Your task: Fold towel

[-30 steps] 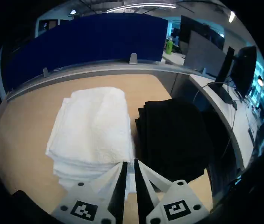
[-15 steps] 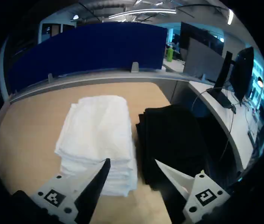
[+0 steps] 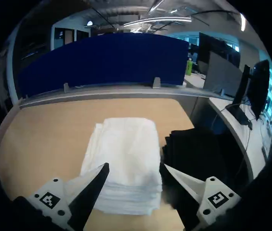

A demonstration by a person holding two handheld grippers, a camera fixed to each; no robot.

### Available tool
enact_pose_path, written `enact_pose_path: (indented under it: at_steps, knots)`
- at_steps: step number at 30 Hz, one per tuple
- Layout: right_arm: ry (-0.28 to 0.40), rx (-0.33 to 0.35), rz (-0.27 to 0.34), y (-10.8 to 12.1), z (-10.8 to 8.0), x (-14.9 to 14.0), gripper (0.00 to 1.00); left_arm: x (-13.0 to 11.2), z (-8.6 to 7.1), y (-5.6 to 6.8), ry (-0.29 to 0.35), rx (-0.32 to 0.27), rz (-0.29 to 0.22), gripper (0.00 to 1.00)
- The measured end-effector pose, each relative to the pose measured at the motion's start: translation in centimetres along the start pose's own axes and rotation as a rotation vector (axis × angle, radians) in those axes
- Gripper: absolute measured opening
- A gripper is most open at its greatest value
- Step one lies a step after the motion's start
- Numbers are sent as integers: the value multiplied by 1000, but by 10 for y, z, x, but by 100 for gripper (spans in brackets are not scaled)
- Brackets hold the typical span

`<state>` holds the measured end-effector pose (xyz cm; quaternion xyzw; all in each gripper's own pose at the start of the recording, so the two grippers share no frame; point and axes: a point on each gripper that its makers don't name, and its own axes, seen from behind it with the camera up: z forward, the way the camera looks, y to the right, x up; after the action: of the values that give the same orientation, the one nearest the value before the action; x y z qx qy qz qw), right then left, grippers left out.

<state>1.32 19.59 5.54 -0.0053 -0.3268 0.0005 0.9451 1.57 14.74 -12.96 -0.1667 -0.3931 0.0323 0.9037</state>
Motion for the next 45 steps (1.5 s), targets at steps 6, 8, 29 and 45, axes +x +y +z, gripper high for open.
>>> enact_pose_path:
  at_steps: [6, 8, 29, 45]
  knots:
    - [-17, 49, -42, -22, 8, 0, 100, -1, 0, -2, 1, 7, -3, 92]
    - [-27, 47, -53, -23, 11, -3, 100, -2, 0, -3, 1, 8, -5, 92]
    - [-131, 62, -84, -19, 25, -57, 100, -5, 4, -9, -8, 18, -14, 92]
    - [10, 69, -104, -29, 30, 30, 100, -4, 7, -11, -8, 23, -23, 92]
